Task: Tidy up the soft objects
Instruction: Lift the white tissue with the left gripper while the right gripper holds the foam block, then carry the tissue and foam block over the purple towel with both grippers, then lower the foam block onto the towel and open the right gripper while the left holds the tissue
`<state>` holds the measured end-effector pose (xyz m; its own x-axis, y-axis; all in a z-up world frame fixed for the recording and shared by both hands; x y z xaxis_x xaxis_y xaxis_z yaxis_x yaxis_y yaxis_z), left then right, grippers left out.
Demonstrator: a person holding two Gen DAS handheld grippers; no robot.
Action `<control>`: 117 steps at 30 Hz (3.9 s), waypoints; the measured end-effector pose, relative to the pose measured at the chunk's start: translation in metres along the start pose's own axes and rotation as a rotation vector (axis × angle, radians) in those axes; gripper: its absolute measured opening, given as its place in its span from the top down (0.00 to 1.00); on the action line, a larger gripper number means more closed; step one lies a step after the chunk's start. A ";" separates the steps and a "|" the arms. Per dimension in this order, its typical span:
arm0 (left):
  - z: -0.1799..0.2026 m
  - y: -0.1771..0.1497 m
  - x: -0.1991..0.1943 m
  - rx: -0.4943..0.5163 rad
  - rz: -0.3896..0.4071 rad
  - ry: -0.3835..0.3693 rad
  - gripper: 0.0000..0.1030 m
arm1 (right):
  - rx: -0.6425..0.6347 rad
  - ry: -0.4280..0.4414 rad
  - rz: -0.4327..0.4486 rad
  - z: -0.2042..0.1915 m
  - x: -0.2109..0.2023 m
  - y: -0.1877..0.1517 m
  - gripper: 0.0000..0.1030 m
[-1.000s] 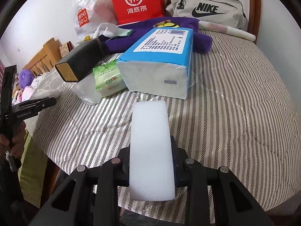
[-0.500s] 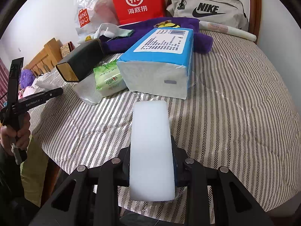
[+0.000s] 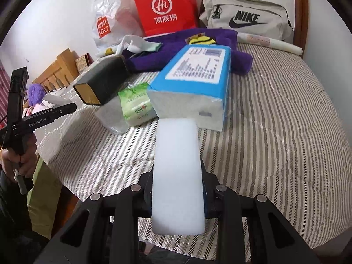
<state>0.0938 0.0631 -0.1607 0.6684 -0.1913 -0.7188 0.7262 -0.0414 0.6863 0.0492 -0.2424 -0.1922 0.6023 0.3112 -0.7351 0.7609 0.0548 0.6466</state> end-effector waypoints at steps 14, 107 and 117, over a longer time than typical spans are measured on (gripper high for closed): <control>-0.003 0.050 -0.021 -0.036 0.018 -0.027 0.71 | -0.065 0.067 0.117 -0.012 -0.027 0.078 0.72; -0.025 0.217 0.109 -0.202 -0.169 -0.127 0.19 | -0.153 0.080 -0.078 -0.034 0.089 0.205 0.36; -0.001 0.211 0.101 -0.081 -0.085 -0.239 0.08 | -0.158 0.100 -0.094 -0.039 0.099 0.187 0.36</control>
<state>0.3144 0.0365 -0.0887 0.5545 -0.4168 -0.7203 0.7949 0.0092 0.6066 0.2420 -0.1648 -0.1357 0.4976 0.3900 -0.7748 0.7605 0.2335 0.6059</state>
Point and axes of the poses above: each gripper's, at about its wrist camera, not at the fingertips, and x roughly the way its jaws point, z to its right, y to its top, the point moved 1 cm from there along x, roughly the way its jaws point, and after that the axes turned 1 degree about x, right-handed, at the moved point
